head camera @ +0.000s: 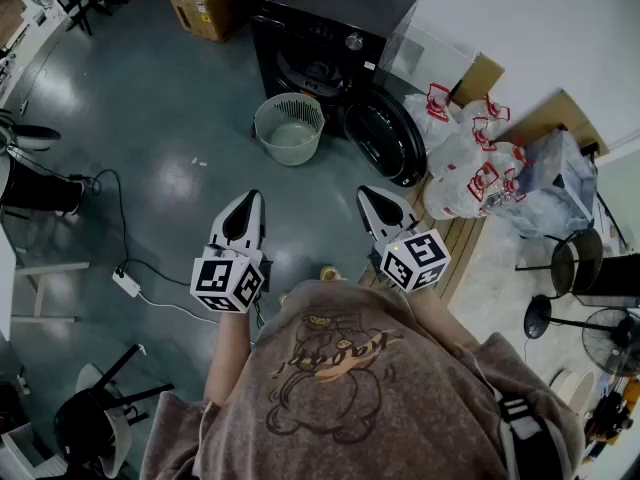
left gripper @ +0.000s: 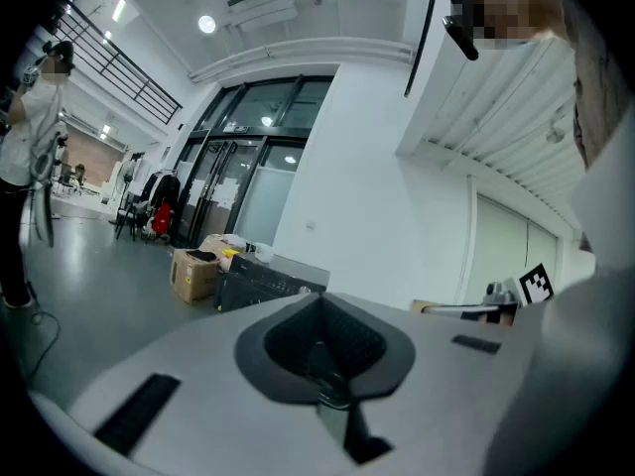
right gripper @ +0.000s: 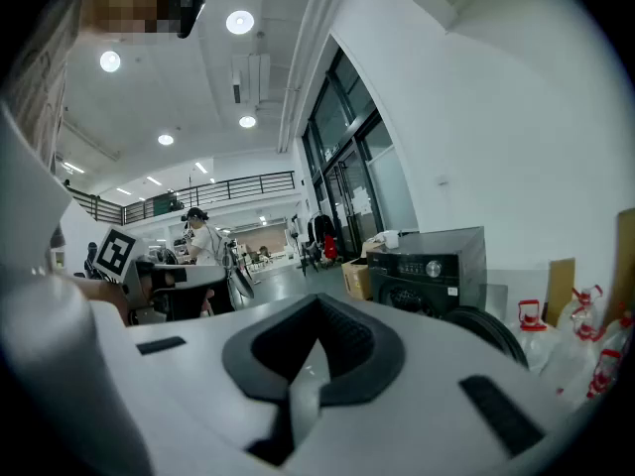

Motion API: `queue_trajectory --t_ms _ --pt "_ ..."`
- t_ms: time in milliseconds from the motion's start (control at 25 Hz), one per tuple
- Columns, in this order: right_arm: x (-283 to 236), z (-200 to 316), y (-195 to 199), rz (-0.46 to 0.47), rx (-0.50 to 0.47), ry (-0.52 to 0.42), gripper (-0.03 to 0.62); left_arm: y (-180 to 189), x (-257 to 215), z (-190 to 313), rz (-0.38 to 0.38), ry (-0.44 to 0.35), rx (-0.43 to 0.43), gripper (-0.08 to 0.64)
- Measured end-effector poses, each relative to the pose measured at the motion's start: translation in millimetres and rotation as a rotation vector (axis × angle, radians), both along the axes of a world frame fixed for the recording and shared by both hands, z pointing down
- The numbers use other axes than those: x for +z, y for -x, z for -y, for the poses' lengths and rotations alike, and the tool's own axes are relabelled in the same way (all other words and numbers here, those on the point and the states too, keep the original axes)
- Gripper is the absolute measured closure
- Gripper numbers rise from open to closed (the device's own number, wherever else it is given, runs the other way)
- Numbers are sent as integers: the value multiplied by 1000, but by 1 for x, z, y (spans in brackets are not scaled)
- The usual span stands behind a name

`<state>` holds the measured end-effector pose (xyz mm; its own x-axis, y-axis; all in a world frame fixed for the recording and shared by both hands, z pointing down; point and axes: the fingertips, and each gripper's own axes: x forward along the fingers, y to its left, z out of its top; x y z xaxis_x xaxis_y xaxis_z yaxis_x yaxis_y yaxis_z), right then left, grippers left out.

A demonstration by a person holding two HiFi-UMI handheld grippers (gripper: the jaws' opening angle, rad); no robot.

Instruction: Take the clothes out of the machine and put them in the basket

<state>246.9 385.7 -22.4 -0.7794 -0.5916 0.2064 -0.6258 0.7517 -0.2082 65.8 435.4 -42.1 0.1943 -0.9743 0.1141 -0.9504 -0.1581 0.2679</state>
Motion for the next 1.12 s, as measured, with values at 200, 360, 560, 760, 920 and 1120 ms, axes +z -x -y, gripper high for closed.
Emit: queue_trajectory --t_ms 200,360,560,760,920,1120 --pt "0 7 -4 26 1 17 597 -6 3 7 -7 10 -2 555" --pt "5 21 -14 9 -6 29 595 -14 7 20 1 30 -5 555" --pt "14 43 -24 6 -21 38 595 -22 10 37 -1 32 -25 555" --pt "23 71 -15 -5 -42 57 595 -16 5 70 -36 22 -38 555" --pt "34 99 4 -19 -53 62 595 0 12 102 -47 25 -41 555" --pt "40 151 40 -11 -39 59 595 35 25 156 -40 36 -19 555"
